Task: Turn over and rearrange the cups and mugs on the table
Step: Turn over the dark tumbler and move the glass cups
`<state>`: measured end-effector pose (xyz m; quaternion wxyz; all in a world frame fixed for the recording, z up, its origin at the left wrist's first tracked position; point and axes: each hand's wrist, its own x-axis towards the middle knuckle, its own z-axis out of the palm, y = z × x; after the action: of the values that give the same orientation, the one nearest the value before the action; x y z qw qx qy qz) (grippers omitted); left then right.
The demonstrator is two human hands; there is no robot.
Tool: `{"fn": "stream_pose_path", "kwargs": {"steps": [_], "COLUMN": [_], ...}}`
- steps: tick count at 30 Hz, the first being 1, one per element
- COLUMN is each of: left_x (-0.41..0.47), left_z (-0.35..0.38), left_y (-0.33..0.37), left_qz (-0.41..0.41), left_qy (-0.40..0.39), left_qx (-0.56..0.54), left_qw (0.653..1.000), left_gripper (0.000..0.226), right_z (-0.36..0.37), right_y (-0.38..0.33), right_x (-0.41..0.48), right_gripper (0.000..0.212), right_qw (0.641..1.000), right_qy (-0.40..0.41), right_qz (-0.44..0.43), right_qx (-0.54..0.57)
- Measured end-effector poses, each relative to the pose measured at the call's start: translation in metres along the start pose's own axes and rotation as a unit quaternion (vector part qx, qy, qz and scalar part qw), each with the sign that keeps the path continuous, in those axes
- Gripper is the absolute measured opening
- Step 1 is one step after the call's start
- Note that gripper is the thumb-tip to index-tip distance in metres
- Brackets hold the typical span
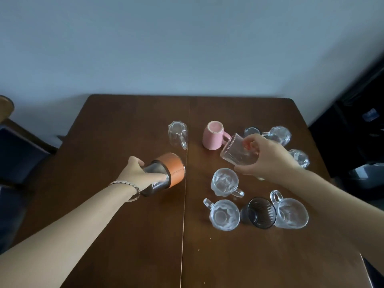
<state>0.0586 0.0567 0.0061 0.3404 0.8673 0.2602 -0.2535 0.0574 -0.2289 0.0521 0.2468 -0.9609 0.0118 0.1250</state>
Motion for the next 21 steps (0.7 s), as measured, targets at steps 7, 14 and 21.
{"fn": "stream_pose_path", "kwargs": {"steps": [7, 14, 21], "left_x": [-0.019, -0.025, -0.008], "left_z": [0.001, 0.028, 0.046], "left_y": [-0.064, -0.114, -0.118], "left_qz": [-0.023, 0.016, 0.053], "left_qy": [-0.093, 0.012, 0.029], "left_qx": [-0.056, -0.194, -0.201], "left_qw": [0.994, 0.981, 0.978], "left_gripper": [0.075, 0.081, 0.094], "right_z": [0.076, 0.159, 0.192], "right_y": [-0.04, -0.057, -0.051], "right_x": [-0.024, -0.039, -0.041], "right_gripper": [0.075, 0.072, 0.063], "right_qw": [0.985, 0.978, 0.994], "right_qy": [-0.035, -0.036, -0.088], "right_qz": [0.007, 0.033, 0.031], "right_qx": [0.169, 0.201, 0.051]}}
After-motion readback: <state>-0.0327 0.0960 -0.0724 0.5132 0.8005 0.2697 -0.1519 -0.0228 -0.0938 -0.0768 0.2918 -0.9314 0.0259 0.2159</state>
